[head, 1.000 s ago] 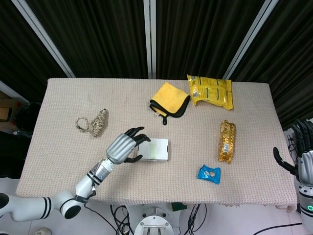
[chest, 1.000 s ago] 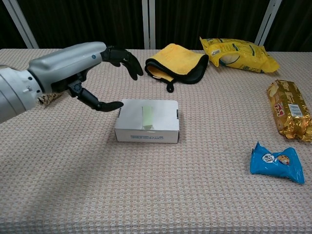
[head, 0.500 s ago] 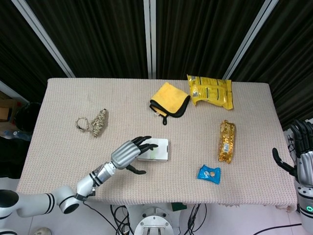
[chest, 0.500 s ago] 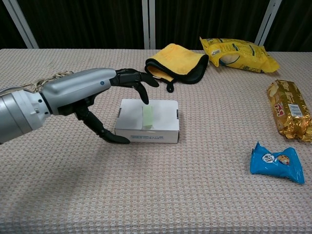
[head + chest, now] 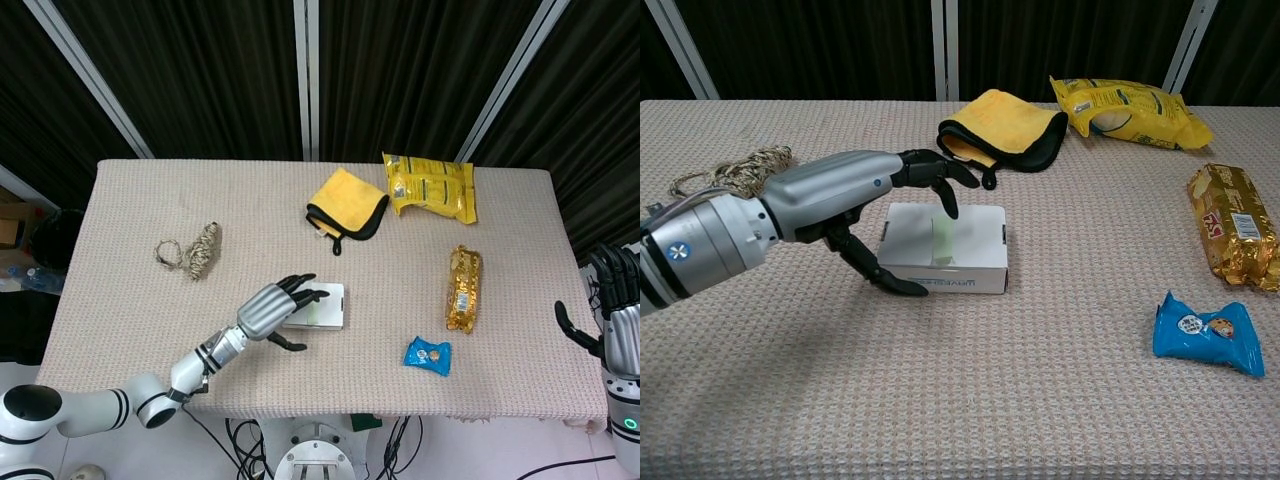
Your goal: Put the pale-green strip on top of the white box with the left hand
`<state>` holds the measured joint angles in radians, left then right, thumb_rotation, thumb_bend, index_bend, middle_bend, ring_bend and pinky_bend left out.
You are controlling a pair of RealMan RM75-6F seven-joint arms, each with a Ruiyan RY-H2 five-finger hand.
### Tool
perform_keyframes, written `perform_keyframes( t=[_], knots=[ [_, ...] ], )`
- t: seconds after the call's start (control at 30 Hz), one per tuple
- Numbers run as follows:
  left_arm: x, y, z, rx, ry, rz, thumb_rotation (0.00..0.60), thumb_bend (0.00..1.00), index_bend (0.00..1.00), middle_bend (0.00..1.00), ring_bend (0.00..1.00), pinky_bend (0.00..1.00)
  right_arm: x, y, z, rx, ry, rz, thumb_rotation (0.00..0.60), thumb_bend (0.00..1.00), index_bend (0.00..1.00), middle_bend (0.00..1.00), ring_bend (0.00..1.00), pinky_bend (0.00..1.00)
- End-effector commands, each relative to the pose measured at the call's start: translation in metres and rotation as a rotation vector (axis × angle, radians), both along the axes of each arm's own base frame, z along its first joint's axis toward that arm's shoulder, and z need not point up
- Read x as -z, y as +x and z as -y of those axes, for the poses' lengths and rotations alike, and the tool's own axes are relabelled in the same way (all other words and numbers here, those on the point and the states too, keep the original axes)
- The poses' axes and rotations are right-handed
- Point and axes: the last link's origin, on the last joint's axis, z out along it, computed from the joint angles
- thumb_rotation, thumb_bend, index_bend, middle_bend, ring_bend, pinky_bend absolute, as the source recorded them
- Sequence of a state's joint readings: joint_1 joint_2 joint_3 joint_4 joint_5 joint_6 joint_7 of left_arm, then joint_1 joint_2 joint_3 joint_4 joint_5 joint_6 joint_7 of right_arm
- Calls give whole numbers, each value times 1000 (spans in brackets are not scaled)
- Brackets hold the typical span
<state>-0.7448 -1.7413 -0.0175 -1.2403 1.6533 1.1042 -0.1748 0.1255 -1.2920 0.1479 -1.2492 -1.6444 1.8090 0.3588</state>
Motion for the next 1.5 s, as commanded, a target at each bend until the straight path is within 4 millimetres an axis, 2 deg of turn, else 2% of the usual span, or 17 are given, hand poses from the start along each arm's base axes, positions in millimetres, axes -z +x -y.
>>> perform_keyframes(
  t=[0.03,0.7,1.17,1.5],
  knots=[
    [2,0,-2,-1,5,-7,466,30,143,294,44,164,0,0,0,0,-1,0,600,335,0,0,0,0],
    [8,-10,-7,-22,22,-71,457,29,144,309,44,160,0,-1,-1,5,-1,-1,600,335,0,0,0,0],
    [2,-5,-9,-17,45,-50,458,30,144,303,44,160,0,0,0,0,0,-1,600,335,0,0,0,0],
    [6,-9,-8,-28,32,-80,452,29,144,302,44,160,1,0,-1,2,1,0,600,335,0,0,0,0]
  ],
)
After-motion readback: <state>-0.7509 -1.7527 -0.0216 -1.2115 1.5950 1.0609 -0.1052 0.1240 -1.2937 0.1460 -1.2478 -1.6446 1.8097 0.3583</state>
